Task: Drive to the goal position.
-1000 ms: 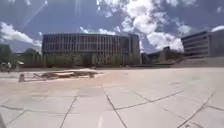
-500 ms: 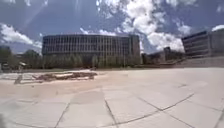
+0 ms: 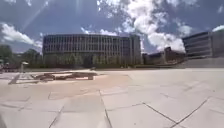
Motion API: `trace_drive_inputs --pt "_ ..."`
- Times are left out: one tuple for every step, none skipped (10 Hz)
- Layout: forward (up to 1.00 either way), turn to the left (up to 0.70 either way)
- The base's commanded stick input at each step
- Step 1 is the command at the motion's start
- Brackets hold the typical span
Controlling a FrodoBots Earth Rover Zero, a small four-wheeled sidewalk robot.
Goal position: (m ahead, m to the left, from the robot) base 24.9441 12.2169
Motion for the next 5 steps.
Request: trace_drive_inputs --pt "0.7 0.0" --pt "0.7 0.05" --pt "0.7 0.06" --pt "0.7 0.01" --pt "0.7 0.03"
